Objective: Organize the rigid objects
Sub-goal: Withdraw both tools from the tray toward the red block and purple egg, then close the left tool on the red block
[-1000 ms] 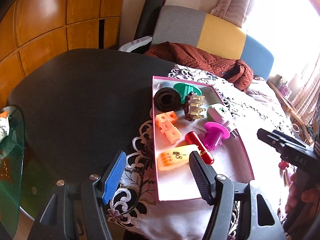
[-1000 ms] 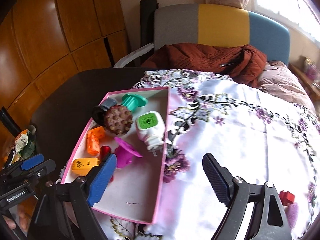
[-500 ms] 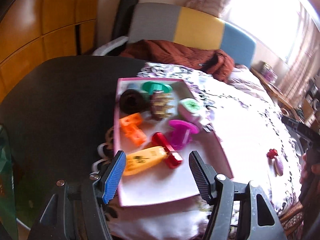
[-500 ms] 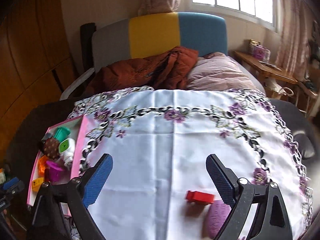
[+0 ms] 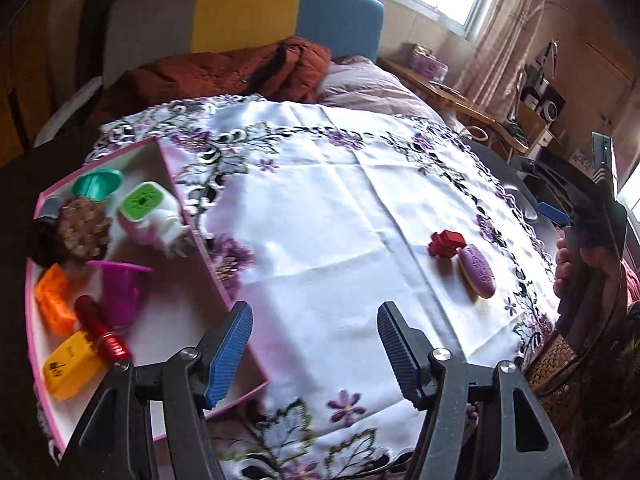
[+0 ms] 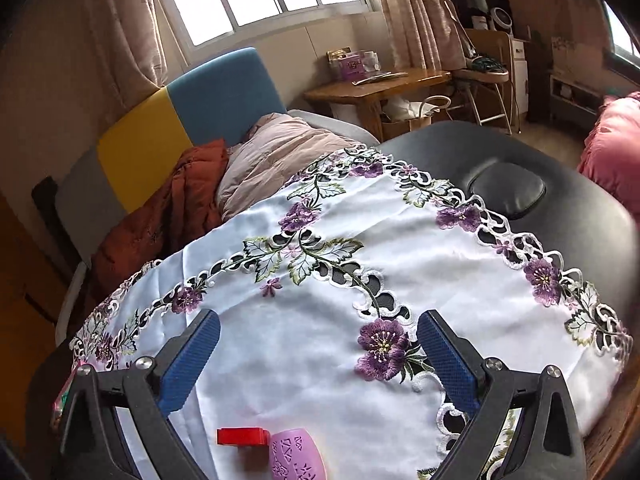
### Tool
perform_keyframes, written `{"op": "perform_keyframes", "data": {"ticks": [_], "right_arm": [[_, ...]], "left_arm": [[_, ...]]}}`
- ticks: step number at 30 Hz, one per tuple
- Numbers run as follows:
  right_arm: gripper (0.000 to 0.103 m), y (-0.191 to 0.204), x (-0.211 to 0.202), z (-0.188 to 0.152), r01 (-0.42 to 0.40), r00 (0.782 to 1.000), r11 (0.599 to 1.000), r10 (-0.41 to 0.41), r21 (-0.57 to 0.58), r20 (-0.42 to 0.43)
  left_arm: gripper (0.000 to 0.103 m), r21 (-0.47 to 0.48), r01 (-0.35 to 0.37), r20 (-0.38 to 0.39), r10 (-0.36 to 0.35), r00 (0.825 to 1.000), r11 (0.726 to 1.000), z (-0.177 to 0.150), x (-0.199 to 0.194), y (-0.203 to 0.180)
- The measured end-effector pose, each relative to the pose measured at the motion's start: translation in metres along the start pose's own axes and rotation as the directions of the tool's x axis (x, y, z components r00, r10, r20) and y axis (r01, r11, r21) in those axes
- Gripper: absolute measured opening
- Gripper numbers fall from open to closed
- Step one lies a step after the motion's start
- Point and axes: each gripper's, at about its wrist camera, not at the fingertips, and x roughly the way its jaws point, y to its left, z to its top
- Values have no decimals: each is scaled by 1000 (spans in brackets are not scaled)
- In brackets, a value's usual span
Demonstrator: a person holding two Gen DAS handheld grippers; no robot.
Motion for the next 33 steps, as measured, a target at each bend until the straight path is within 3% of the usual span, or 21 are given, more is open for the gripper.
{"op": "perform_keyframes", "data": {"ticks": [7, 15, 22, 24, 25, 26, 29, 33], "right_arm": [[100, -4, 5, -2, -19, 999, 999, 20, 32, -30], [100, -9, 10, -1, -39, 998, 997, 42, 60, -54], [100, -9, 13, -1, -56, 996, 996, 61, 72, -69], [100, -10, 14, -1, -57, 996, 996, 62, 74, -71], [100, -10, 15, -1, -57, 995, 996, 63, 72, -73], [100, -9, 15, -1, -59, 995, 996, 64, 71, -76], [100, -9, 17, -2, -63, 994, 996, 69, 67, -86], [100, -6, 27, -6, -79, 985, 995, 87, 61, -149]], "left_arm": [[65, 59, 131, -87, -125, 988, 990, 29, 50, -71], [67, 89, 181, -150, -167, 975, 979, 55, 103, -119], [68, 75, 173, -201, -155, 967, 982, 66, 142, -131], [64, 66, 185, -217, -167, 962, 980, 66, 150, -130], [50, 66, 197, -221, -178, 959, 978, 64, 152, -130], [50, 65, 203, -222, -184, 958, 977, 63, 153, -128], [50, 53, 207, -201, -193, 960, 977, 57, 145, -116], [50, 61, 156, -170, -144, 975, 986, 44, 124, -93]]}}
